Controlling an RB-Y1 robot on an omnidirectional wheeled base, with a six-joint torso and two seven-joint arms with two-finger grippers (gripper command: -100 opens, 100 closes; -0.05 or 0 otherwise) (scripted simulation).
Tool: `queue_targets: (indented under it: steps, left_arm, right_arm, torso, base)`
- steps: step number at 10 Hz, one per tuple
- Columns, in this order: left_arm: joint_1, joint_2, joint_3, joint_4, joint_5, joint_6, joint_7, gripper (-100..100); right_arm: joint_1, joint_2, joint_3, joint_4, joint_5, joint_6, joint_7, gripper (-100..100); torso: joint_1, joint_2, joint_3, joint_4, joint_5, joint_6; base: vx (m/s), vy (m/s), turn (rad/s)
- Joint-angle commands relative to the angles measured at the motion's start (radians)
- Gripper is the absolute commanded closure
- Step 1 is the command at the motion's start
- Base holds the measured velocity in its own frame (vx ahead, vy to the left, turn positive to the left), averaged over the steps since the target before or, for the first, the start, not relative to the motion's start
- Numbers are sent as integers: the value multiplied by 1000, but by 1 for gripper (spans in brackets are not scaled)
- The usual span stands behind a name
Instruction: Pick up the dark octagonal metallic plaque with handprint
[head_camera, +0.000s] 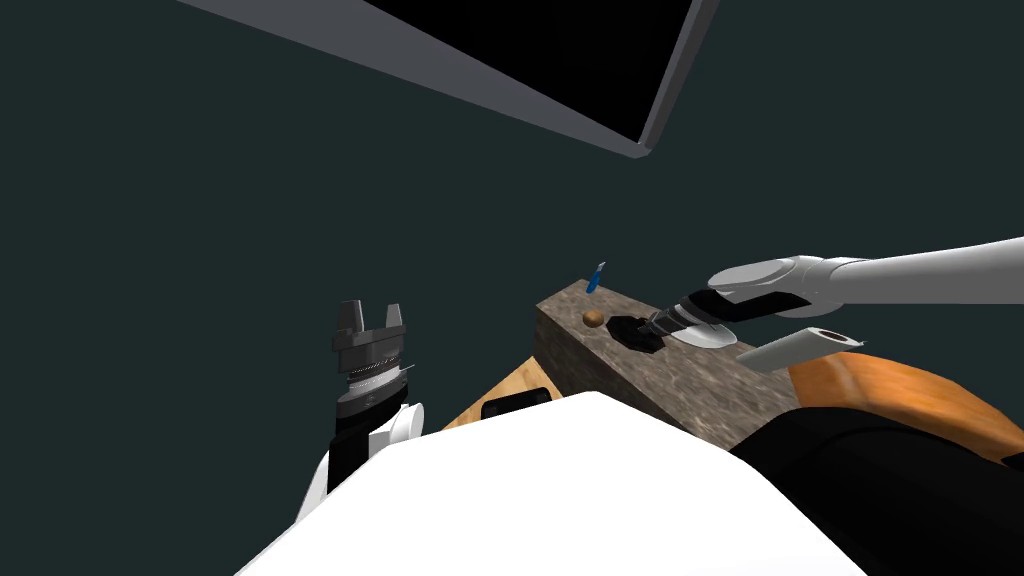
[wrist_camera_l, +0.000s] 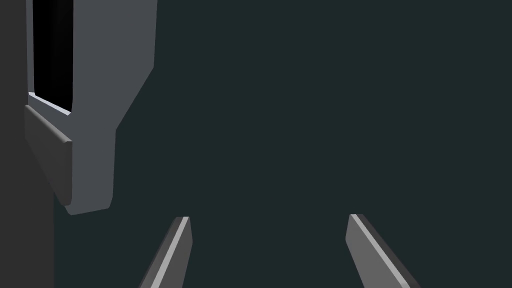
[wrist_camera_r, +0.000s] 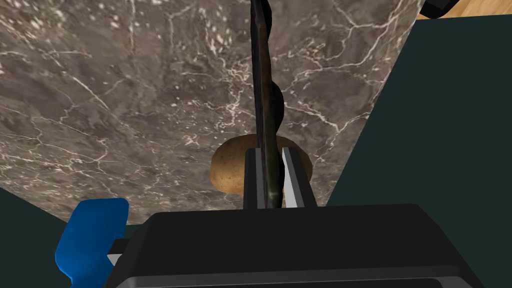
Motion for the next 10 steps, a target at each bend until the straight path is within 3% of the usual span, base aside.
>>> queue_targets:
  steps: [1, 3, 4, 5, 8, 9, 10]
  left_arm:
    - [0, 0, 0, 0, 0, 0, 0, 0]
    - [0, 0, 0, 0, 0, 0, 0, 0]
    - [0, 0, 0, 0, 0, 0, 0, 0]
    - [0, 0, 0, 0, 0, 0, 0, 0]
    - [0, 0, 0, 0, 0, 0, 0, 0]
    - [0, 0, 0, 0, 0, 0, 0, 0]
    - [0, 0, 0, 0, 0, 0, 0, 0]
  right_arm:
    - [0, 0, 0, 0, 0, 0, 0, 100]
    - [0, 0, 0, 0, 0, 0, 0, 100]
    - [0, 0, 0, 0, 0, 0, 0, 0]
    - [12, -21, -28, 2, -2, -14, -16, 100]
    - [0, -64, -40, 0, -15, -36, -36, 100]
    - [4, -54, -42, 10, -12, -39, -30, 100]
    - [3, -56, -41, 10, -13, -42, -31, 0]
  torso:
    - [0, 0, 0, 0, 0, 0]
    - [0, 0, 0, 0, 0, 0]
    - [0, 0, 0, 0, 0, 0]
    - [0, 0, 0, 0, 0, 0]
    - [0, 3, 2, 1, 1, 1]
    - [0, 3, 2, 1, 1, 1]
    - [0, 3, 2, 1, 0, 0]
  base:
    - [0, 0, 0]
    - [0, 0, 0]
    - [0, 0, 0]
    - [-22, -8, -76]
    - [-39, -16, -69]
    - [-17, -7, -11]
    - [0, 0, 0]
